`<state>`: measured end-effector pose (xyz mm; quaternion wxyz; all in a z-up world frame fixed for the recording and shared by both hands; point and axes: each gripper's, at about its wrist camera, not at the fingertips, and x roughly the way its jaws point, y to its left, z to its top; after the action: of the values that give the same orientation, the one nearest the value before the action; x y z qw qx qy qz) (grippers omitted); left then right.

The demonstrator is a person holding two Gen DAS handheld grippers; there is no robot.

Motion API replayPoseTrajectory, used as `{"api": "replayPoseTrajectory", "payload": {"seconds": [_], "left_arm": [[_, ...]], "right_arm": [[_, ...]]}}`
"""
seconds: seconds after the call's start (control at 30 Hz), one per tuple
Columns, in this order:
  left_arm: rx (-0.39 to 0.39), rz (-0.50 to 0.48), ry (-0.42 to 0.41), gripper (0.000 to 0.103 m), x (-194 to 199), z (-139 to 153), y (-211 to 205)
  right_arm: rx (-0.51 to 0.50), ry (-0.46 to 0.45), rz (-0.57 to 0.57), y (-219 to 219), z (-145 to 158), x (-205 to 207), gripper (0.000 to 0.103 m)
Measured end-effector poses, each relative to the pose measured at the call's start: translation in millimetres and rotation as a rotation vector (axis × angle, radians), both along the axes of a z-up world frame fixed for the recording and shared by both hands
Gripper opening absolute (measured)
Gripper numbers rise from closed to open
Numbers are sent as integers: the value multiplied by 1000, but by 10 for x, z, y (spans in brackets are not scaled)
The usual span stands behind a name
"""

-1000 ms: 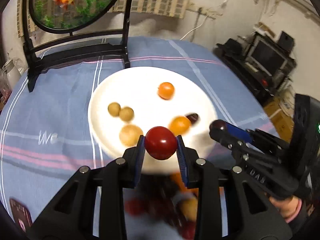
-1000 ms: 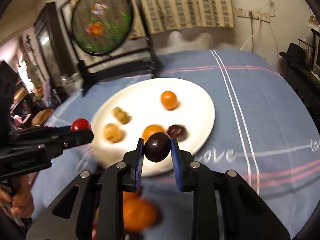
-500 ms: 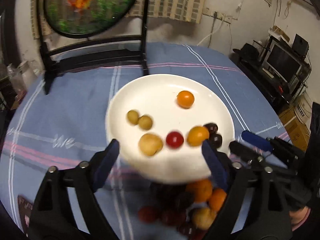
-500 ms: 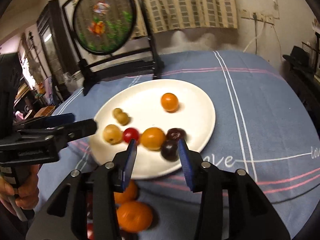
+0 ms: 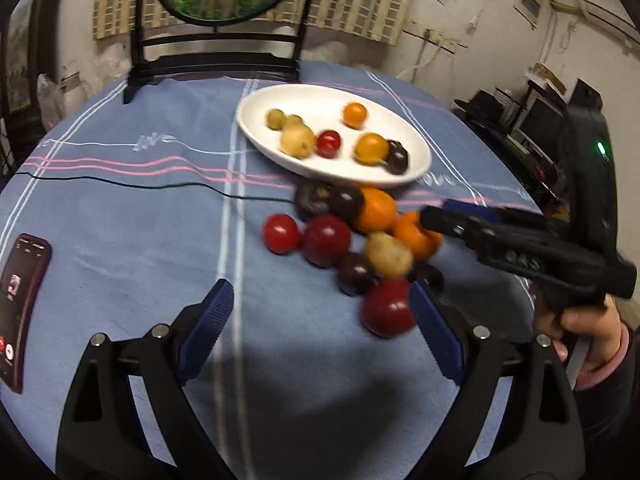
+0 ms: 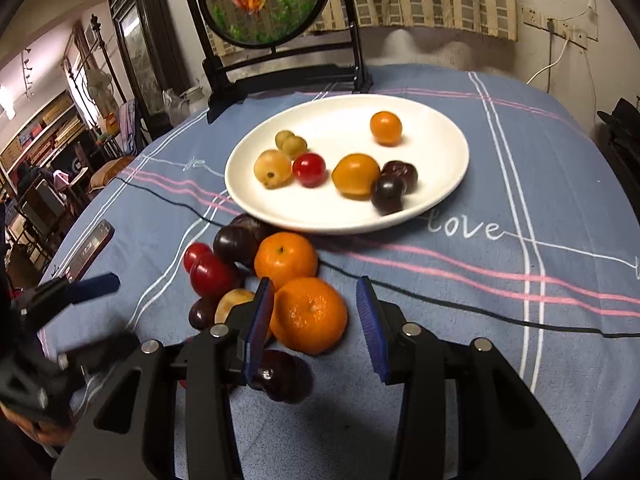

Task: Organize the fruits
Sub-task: 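Grasp a red plum with the left tool while the right tool grasps a tangerine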

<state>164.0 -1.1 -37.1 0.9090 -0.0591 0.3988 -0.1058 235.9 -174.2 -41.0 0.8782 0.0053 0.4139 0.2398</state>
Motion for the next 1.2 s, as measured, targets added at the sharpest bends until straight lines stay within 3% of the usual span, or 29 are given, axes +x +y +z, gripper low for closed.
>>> {"api": "replayPoseTrajectory", "payload": {"seconds": [0.23,0.6,0.83,1.1,1.2], "left_arm": [[50,-47,-4,95,-19,-119,-154],[41,-58,13,96,7,-155,-155],[31,-112,27,94,6,-187,-229],[4,-172,91,60,67,-283,-331],[-23,-166,122,58,114,-326,-315]], "right_arm": [[-18,41,31,48,-92,40,44],[-23,78,37,61,-172,48,47],[85,77,-27,-148,-47,59,46],[103,54,-62,-228,46,44,46],[99,46,-53,-199,63,23,46]]}}
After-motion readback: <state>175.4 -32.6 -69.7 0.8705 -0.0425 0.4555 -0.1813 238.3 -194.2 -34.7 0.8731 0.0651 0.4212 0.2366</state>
